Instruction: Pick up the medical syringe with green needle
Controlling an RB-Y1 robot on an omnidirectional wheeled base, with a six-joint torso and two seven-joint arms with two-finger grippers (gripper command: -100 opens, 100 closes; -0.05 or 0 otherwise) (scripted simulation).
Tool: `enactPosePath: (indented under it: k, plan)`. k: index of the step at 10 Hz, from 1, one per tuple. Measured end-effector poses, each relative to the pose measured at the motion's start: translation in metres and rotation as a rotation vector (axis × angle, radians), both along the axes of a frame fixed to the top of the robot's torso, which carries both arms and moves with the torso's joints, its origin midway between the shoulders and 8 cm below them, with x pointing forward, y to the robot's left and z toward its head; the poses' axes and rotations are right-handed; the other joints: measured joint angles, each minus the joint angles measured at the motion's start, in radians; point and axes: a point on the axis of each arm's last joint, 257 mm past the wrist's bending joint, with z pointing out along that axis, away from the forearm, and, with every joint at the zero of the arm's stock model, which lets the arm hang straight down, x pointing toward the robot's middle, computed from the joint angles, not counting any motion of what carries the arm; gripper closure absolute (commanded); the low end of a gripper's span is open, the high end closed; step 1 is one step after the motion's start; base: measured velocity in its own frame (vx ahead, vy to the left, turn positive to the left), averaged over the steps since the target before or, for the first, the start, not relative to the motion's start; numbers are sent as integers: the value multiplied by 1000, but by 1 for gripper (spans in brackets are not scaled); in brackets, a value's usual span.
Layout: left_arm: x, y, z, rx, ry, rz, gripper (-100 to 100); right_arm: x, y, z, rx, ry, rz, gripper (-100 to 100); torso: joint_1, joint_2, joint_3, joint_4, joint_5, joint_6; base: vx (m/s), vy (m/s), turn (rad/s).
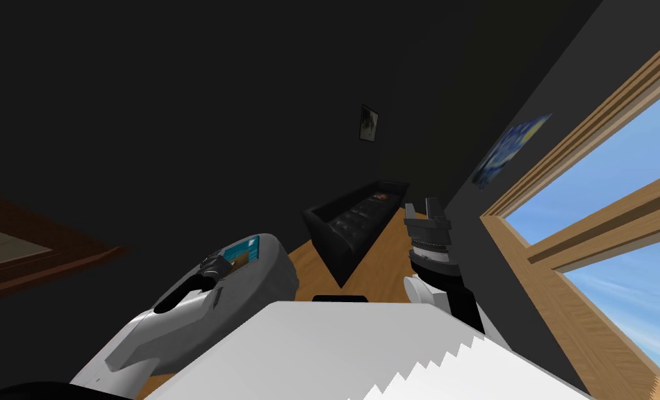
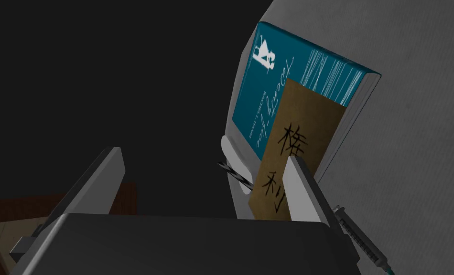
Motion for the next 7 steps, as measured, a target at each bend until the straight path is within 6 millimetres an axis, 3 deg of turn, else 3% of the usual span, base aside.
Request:
enactPosePath:
  k: [6, 7]
  plan:
    - [-59, 65, -42, -193, 64, 248, -100, 0, 0, 0, 0, 0, 0, 0, 1, -1, 0, 0, 0, 0, 50, -17, -53]
    - [-70, 69, -55, -228, 82, 290, -100, 0, 0, 0, 0, 0, 0, 0, 2, 0, 0, 0, 1, 0, 40, -1, -76]
